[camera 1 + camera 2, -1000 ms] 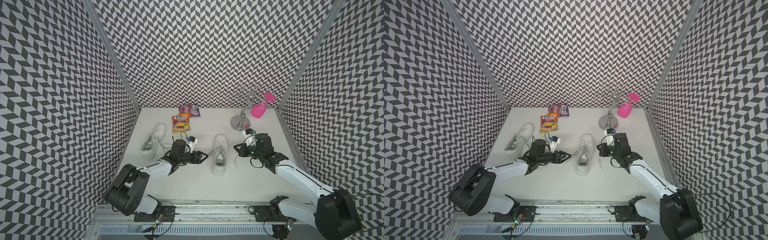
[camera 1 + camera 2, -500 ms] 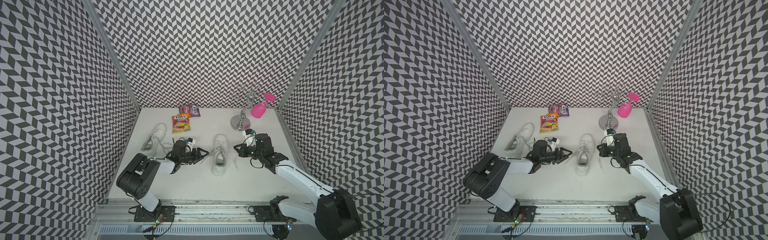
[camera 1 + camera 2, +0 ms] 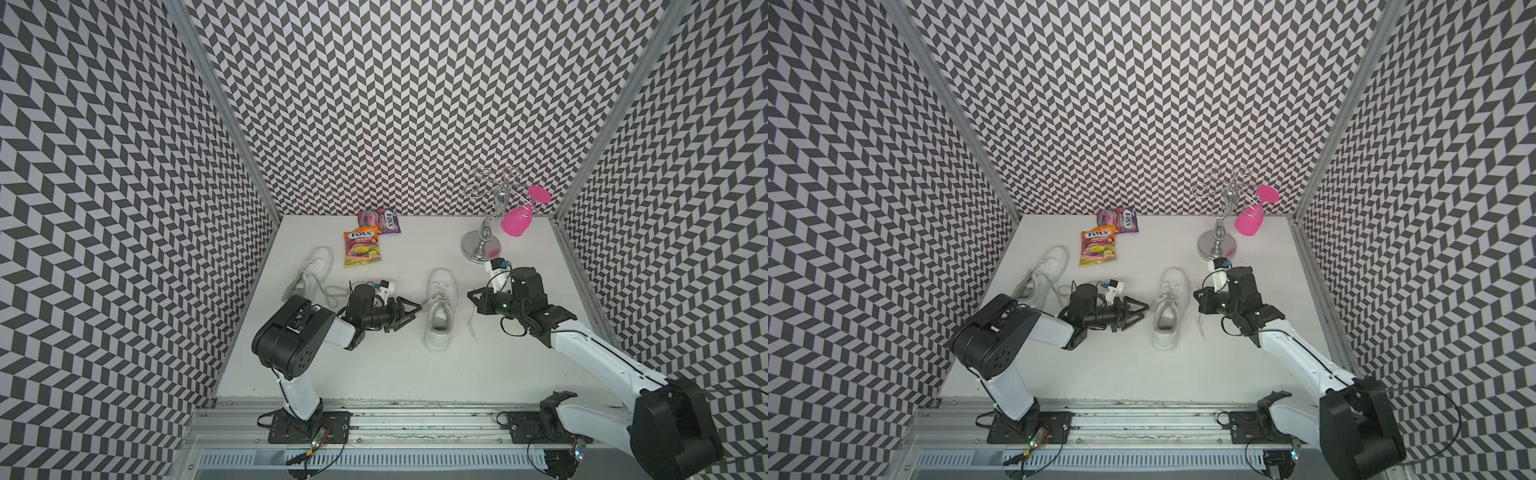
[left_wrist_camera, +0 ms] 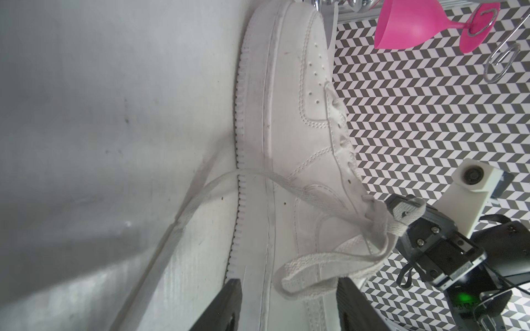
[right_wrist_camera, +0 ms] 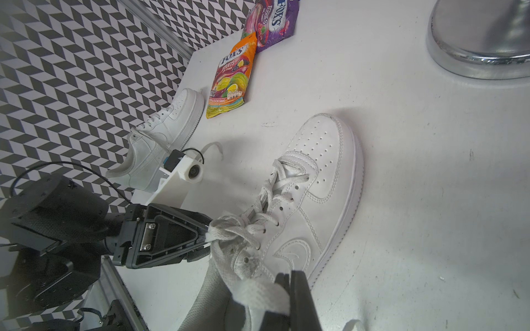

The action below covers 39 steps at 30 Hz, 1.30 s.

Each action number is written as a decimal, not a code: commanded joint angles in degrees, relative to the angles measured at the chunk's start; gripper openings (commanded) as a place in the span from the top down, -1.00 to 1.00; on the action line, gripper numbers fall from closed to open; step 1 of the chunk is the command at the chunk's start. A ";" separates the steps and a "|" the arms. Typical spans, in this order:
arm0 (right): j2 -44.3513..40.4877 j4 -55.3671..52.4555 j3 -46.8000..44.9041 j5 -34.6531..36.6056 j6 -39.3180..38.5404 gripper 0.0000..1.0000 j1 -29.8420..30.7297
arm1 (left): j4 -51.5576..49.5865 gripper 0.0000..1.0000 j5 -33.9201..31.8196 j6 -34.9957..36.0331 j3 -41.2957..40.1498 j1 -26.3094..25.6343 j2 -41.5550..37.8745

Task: Tie the shoes
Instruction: Cross the shoelace with the shoelace.

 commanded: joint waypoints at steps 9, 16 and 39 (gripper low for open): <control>-1.11 2.90 -0.63 -0.65 -0.15 1.00 -0.19 | 3.52 0.24 0.81 -0.40 0.18 -0.93 0.89; -1.04 2.90 -0.63 -0.74 -0.18 1.00 -0.24 | 2.86 0.58 0.78 0.70 0.46 -0.90 0.33; -0.97 3.19 -0.17 -0.26 -0.85 1.00 -0.19 | -36.42 0.79 -15.04 21.12 14.41 -12.22 -18.27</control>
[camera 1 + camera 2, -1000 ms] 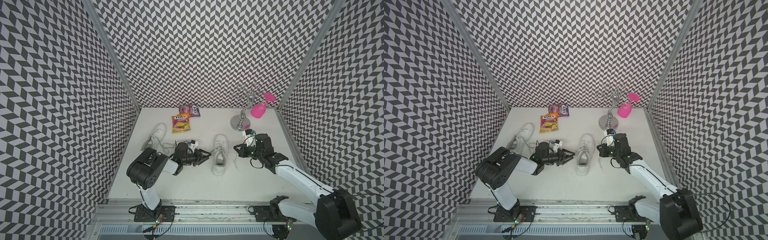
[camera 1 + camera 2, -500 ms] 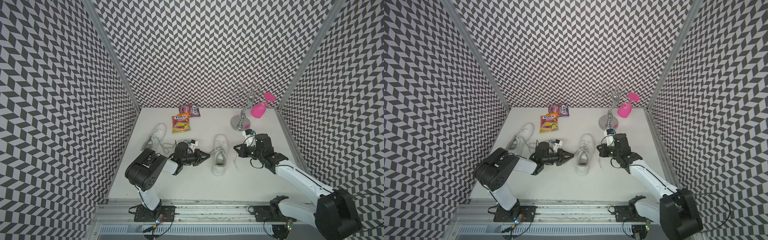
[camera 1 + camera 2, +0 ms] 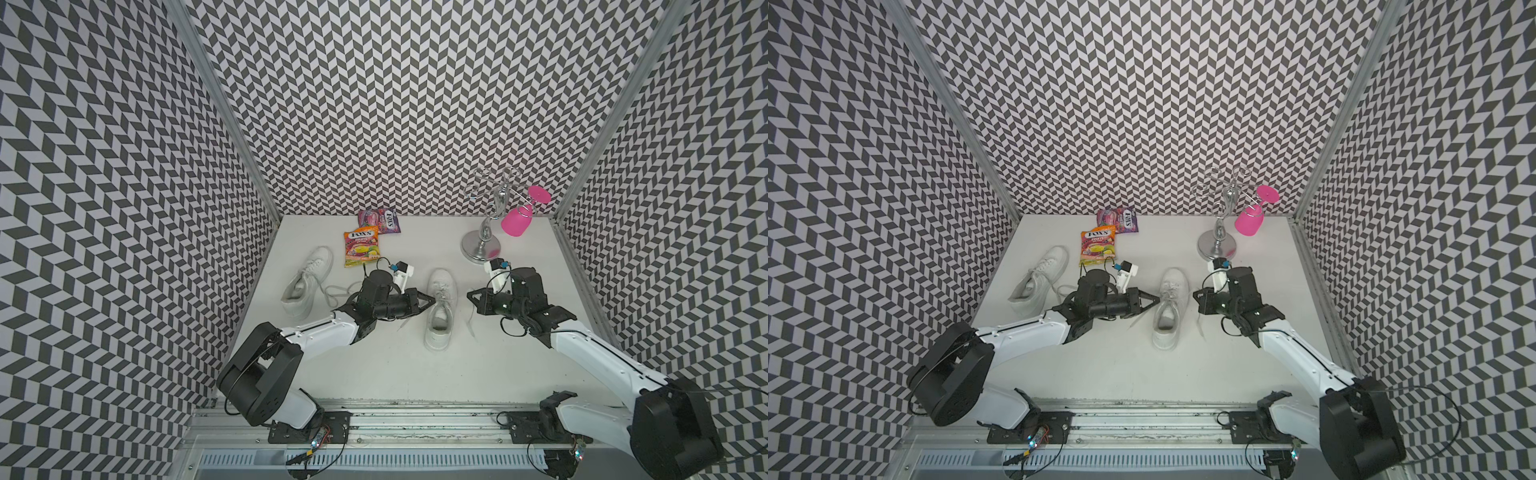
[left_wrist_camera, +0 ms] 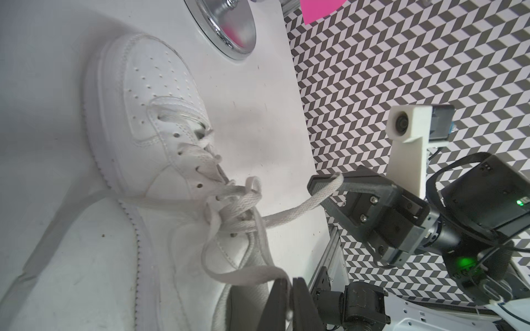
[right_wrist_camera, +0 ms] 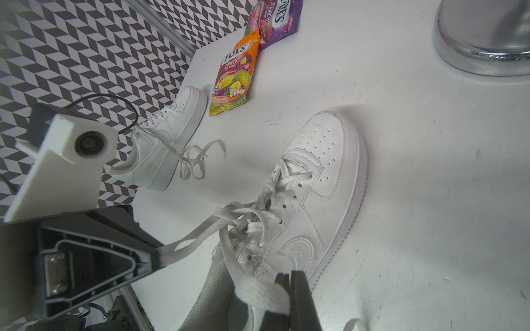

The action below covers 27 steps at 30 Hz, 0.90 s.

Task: Tie the shoes
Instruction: Cross the shoelace with the shoelace.

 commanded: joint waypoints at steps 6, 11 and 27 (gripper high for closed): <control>-1.21 2.70 -0.07 2.89 -1.14 1.00 -0.23 | -12.08 0.79 -7.64 5.42 4.38 -6.21 -2.70; -0.25 1.86 0.59 5.09 -1.54 1.00 -0.24 | -13.39 0.78 -8.91 5.54 4.42 -8.87 -3.16; 1.08 4.05 0.39 4.13 -2.49 1.00 -0.24 | -11.40 0.51 -7.05 5.09 3.48 -9.97 0.63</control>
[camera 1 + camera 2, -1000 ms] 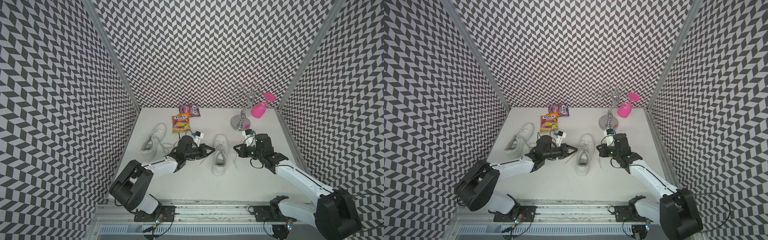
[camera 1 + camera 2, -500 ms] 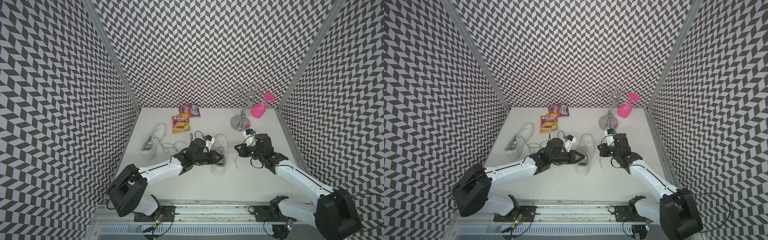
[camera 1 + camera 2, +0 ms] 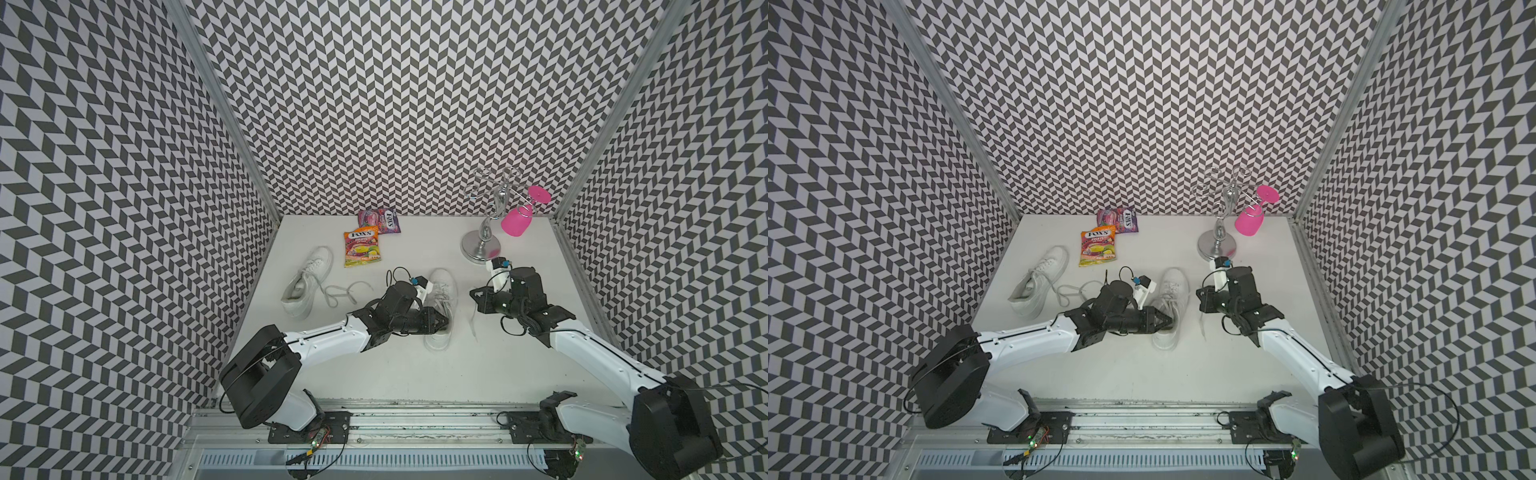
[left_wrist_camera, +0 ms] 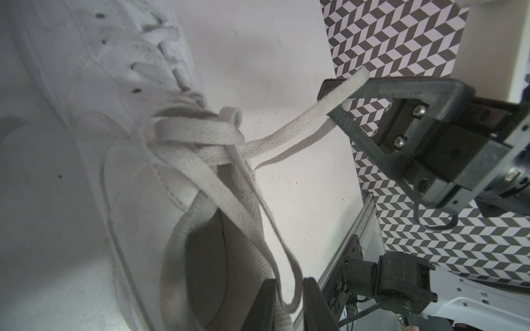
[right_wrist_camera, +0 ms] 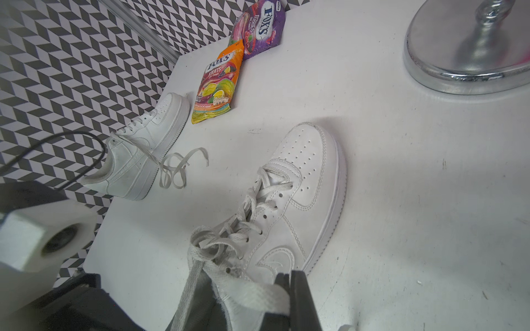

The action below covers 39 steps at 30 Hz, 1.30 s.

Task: Tie the shoes
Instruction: Cross the shoelace with the shoelace.

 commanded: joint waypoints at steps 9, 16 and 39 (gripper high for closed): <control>0.81 1.59 1.54 4.88 -4.23 1.00 -0.22 | -1.96 0.12 0.67 4.44 0.11 -0.60 -3.08; 1.99 2.72 1.99 5.58 -5.51 1.00 -0.24 | -3.85 -0.12 1.96 8.20 -1.42 -0.60 -7.30; 3.05 2.49 2.24 3.14 -7.92 1.00 -0.24 | -8.93 0.40 13.16 22.21 10.68 19.47 -0.50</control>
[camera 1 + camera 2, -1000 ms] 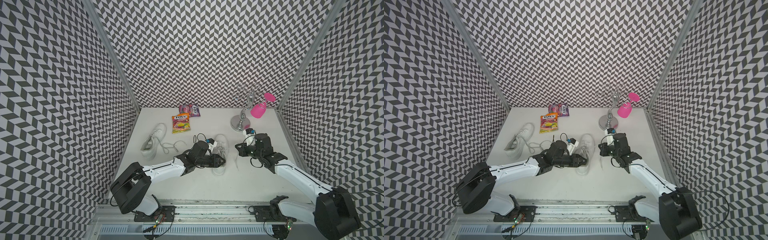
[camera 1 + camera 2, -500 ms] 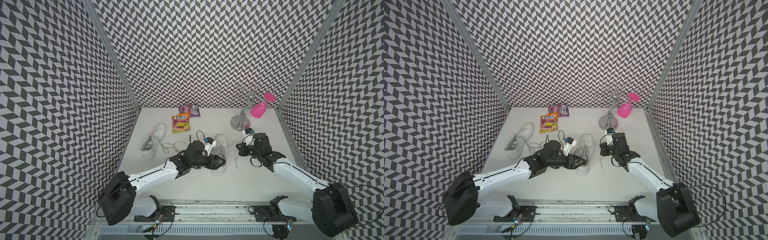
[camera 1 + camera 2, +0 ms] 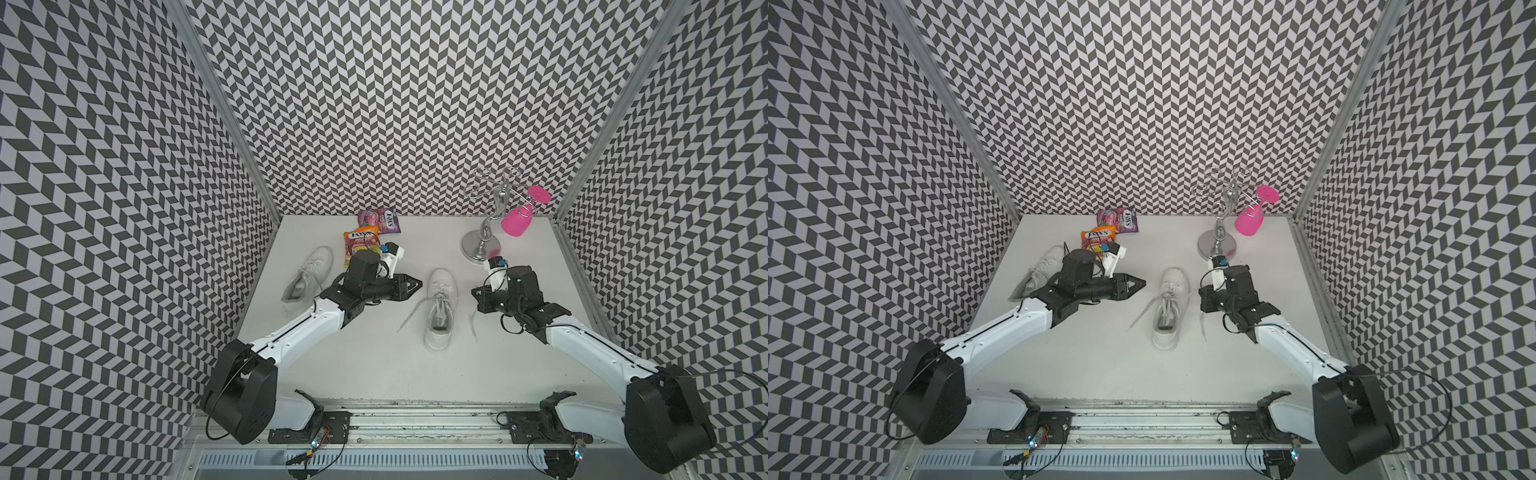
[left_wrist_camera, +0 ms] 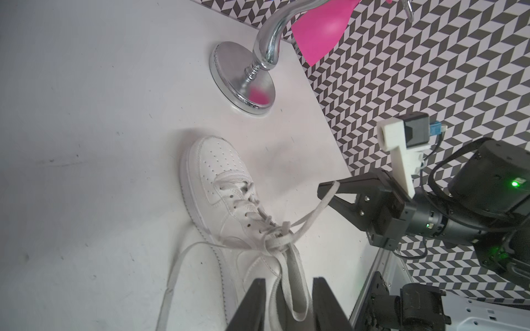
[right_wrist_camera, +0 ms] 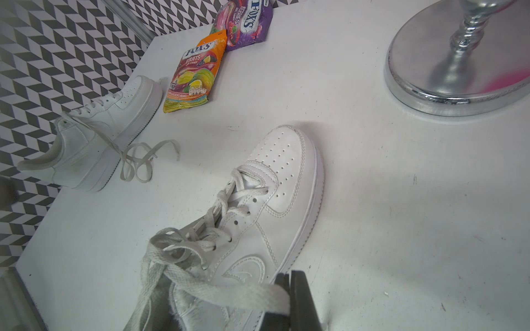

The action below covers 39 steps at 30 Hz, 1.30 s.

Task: Tie the shoes
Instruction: Cross the shoelace with the shoelace.

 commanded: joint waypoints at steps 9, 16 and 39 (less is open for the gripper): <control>0.29 2.24 1.56 -1.40 -1.28 1.00 -0.23 | -2.49 0.28 9.45 10.23 9.31 0.88 14.77; 0.30 2.29 1.55 -1.50 -1.30 1.00 -0.24 | -4.12 0.22 9.93 11.97 12.96 -0.21 19.38; -0.69 2.09 1.29 -1.62 -1.15 1.00 -0.23 | -8.11 0.17 7.87 13.75 17.26 -4.47 24.59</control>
